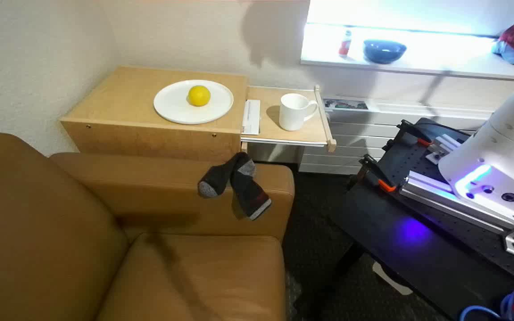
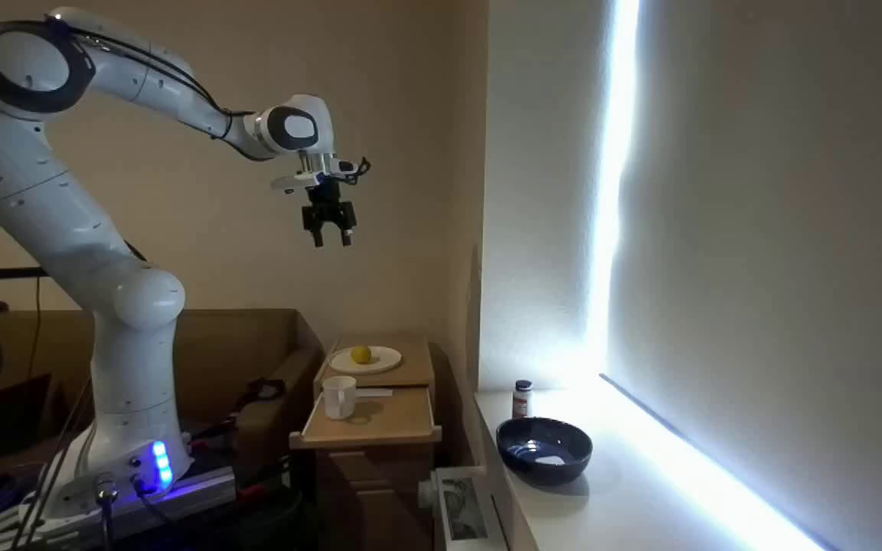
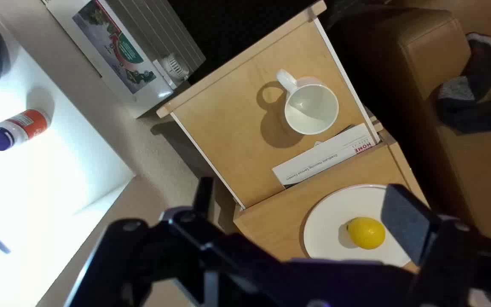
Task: Take the sock off the arm of the sofa and put it in the drawer
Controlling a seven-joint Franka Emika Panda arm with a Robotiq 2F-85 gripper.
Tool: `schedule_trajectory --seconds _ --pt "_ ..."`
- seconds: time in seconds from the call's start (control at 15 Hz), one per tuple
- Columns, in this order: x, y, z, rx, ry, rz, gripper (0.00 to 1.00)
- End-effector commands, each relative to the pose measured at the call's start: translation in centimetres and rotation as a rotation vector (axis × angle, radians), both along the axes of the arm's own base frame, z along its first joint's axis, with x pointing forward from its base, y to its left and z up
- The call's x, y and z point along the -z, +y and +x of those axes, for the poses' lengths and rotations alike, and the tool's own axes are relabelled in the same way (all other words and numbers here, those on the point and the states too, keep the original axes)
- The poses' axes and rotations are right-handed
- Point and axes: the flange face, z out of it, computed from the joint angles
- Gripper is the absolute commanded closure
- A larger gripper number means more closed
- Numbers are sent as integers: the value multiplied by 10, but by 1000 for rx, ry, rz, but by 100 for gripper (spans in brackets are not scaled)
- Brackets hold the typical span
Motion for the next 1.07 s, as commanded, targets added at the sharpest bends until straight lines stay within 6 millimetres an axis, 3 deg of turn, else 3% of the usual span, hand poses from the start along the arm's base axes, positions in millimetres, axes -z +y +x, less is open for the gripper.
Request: schedule_trajectory --seconds 0.0,0.13,0.2,0.6,0.67,0.73,0.87,1.0 --pt "0 0 0 0 1 0 0" --pt "27 44 9 -99 56 -3 0" --pt "43 77 8 -166 85 6 0" --pt "127 230 7 -459 296 -31 0" --pt "120 231 9 -457 277 -80 0" --pt "118 218 -7 -431 259 -45 0" --pt "127 235 0 -456 275 -70 0" --pt "125 234 6 -451 273 -69 0"
